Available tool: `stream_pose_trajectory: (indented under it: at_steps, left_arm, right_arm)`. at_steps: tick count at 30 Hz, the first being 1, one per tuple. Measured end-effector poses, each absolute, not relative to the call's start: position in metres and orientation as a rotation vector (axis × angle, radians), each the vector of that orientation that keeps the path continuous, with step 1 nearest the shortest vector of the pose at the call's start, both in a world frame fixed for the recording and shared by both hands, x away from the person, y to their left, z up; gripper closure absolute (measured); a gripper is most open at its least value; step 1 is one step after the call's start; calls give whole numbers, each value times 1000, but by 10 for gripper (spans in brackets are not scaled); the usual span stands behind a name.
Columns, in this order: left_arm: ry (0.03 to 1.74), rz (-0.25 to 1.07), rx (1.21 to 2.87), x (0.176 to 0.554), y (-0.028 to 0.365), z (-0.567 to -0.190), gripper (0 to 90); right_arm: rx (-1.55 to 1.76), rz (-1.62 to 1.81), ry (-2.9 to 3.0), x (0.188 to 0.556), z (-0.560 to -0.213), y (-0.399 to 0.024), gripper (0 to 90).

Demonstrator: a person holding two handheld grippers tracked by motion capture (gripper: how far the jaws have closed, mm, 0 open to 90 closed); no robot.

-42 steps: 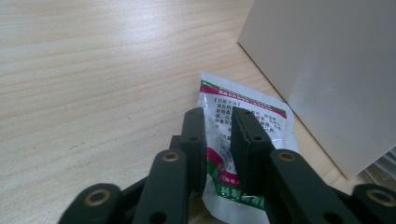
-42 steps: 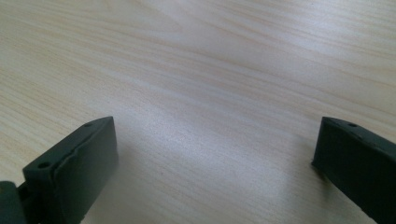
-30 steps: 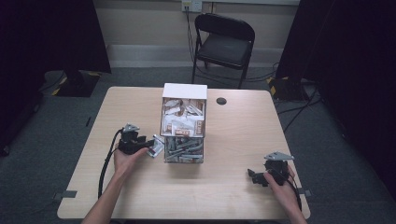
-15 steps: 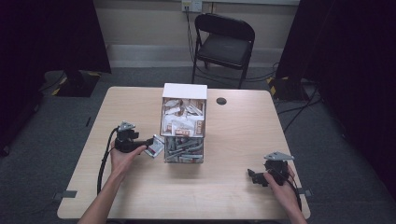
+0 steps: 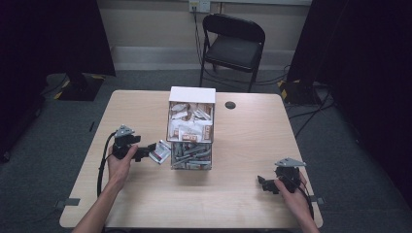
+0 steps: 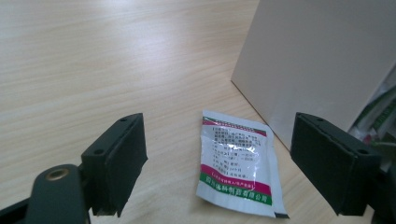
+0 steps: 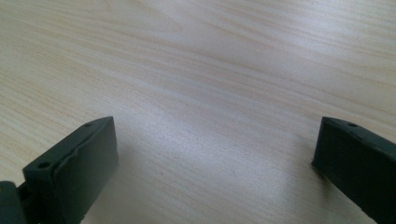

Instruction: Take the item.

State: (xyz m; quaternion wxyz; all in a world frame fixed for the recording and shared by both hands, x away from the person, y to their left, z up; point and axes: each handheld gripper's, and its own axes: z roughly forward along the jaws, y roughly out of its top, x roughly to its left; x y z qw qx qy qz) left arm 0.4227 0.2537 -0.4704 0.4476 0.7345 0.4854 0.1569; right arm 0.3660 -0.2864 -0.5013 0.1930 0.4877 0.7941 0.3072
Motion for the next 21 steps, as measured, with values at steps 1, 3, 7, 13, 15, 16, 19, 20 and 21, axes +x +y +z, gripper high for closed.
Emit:
stream_pose_trajectory:
  at_steps: [1,3,7,13,15,16,19,20,21]
  left_arm:
    - [1207,380,1812,421,255,-469,185]
    - [1214,386,1824,416,259,-464,194]
    - [1194,386,1848,408,263,-457,201]
    - [1172,395,1853,398,264,-451,197]
    - [1172,402,1849,390,266,-450,203]
    - [1172,407,1868,388,267,-450,208]
    - [1181,410,1879,381,270,-451,211]
    - [1183,409,1881,379,272,-451,216]
    - [1183,409,1881,379,272,-451,218]
  right_arm:
    - [1369,862,2228,366,-501,-286,0]
    - [1369,862,2228,366,-501,-286,0]
    - [1368,862,2228,366,-501,-286,0]
    - [1367,862,2228,366,-501,-286,0]
    - [1369,862,2228,366,-501,-286,0]
    - [1369,862,2228,366,-501,-286,0]
    - [1368,862,2228,366,-501,-286,0]
    - [1369,862,2228,366,-501,-286,0]
    - [1369,862,2228,366,-501,-286,0]
